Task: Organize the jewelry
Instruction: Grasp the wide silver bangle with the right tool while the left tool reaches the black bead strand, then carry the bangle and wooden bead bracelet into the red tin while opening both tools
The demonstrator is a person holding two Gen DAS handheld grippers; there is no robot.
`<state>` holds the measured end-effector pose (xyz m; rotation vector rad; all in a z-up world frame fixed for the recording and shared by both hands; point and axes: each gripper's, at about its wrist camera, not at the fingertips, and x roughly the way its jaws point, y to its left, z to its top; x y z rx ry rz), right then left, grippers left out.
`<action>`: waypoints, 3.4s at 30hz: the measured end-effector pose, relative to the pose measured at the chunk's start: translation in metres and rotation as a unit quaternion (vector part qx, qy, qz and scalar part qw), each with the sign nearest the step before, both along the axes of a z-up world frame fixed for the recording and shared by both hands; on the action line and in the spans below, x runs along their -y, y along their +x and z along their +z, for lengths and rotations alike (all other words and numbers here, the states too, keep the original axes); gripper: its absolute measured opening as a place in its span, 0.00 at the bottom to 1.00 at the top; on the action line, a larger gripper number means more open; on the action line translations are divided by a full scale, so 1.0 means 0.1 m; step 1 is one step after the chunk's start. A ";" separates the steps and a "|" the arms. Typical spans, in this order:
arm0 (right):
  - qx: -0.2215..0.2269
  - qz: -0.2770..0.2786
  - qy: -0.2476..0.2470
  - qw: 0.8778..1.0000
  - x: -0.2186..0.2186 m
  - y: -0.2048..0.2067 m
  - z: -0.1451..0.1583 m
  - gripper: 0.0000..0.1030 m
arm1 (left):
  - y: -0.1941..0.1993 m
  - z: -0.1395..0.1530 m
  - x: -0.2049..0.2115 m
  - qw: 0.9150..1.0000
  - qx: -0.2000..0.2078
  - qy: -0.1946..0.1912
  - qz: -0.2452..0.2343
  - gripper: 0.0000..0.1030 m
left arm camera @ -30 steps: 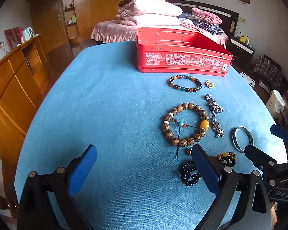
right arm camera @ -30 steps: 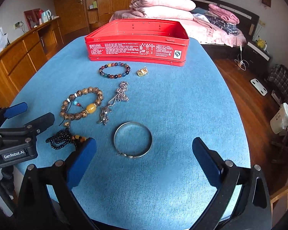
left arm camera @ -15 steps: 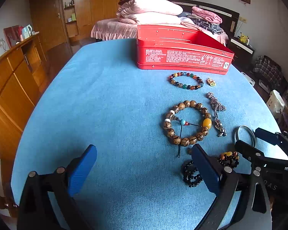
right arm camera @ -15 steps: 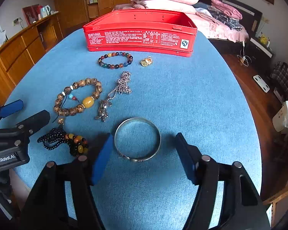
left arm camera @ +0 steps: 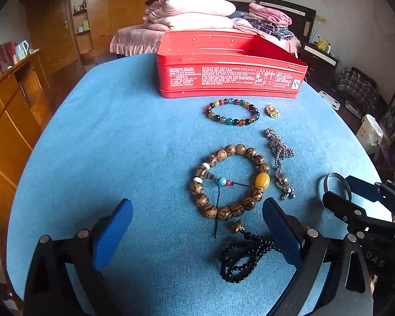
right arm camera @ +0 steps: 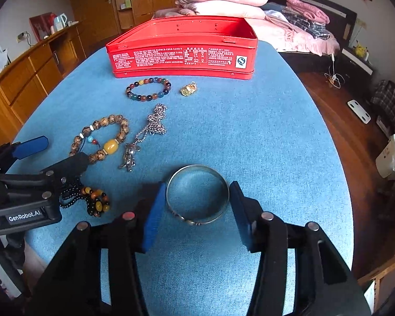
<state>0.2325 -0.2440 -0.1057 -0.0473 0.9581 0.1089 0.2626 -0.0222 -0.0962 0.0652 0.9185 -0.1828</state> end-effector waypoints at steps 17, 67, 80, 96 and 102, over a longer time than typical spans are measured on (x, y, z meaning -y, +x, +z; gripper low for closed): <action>0.001 -0.009 0.014 1.000 0.14 0.03 0.00 0.46 | 0.12 -0.01 0.30 0.998 -0.016 -0.016 -0.054 0.54; 0.012 -0.013 0.003 1.000 0.12 0.03 0.00 0.46 | 0.08 0.01 -0.04 0.999 -0.009 -0.034 -0.024 0.12; 0.043 -0.005 -0.002 0.999 0.08 0.13 0.30 0.46 | 0.11 0.37 -0.13 0.997 0.036 -0.062 -0.014 0.12; 0.078 0.003 0.005 0.997 0.03 0.66 0.73 0.46 | 0.51 0.72 -0.02 0.995 0.071 -0.074 -0.010 0.12; 0.091 -0.012 0.017 0.996 0.08 0.99 0.93 0.46 | 0.78 0.94 0.07 0.992 0.097 -0.076 -0.006 0.12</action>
